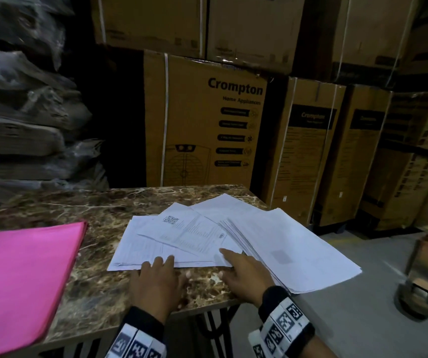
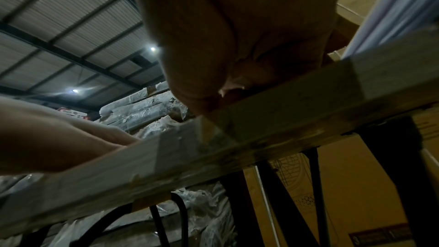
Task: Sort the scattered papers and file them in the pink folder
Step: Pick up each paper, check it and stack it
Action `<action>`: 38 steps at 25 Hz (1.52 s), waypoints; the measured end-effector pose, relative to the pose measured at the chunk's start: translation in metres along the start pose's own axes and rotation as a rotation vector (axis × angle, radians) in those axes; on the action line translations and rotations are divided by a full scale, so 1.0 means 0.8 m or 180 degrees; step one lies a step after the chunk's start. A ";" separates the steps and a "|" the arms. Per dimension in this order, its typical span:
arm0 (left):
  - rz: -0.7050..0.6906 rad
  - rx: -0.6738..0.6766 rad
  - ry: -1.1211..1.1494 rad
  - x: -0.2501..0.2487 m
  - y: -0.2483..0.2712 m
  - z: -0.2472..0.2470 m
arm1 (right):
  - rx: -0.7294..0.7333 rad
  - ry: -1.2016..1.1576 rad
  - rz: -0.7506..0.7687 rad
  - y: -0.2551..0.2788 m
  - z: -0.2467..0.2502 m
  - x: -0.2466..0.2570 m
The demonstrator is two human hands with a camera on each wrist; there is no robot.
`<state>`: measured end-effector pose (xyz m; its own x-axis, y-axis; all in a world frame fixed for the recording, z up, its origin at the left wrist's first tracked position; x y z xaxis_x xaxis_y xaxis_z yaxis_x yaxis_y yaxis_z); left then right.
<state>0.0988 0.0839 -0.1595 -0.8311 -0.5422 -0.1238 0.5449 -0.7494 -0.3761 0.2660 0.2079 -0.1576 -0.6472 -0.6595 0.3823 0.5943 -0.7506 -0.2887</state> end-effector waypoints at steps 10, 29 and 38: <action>0.0197 0.0261 0.0397 0.106 0.027 0.014 | -0.0508 -0.0602 0.0333 0.007 0.015 0.049; -0.0021 -0.1637 0.2144 0.099 0.107 0.060 | -0.1137 -0.0726 0.1030 0.094 0.024 0.058; 0.0932 -0.1328 0.3353 0.114 0.106 0.095 | -0.1666 -0.1561 0.1533 0.125 0.011 0.134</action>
<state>0.0775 -0.0579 -0.1327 -0.4679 0.0564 -0.8820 0.8148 -0.3590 -0.4552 0.2605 0.0622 -0.1374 -0.0305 -0.9092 0.4152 0.3767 -0.3952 -0.8378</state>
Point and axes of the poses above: each hand's wrist, its own y-axis away from the middle knuckle, its own z-axis out of the back of the hand, x = y × z, the point moved 7 cm from there along -y, towards the middle knuckle, and after that the axes turned 11 degrees about -x, right-handed, at the moved point
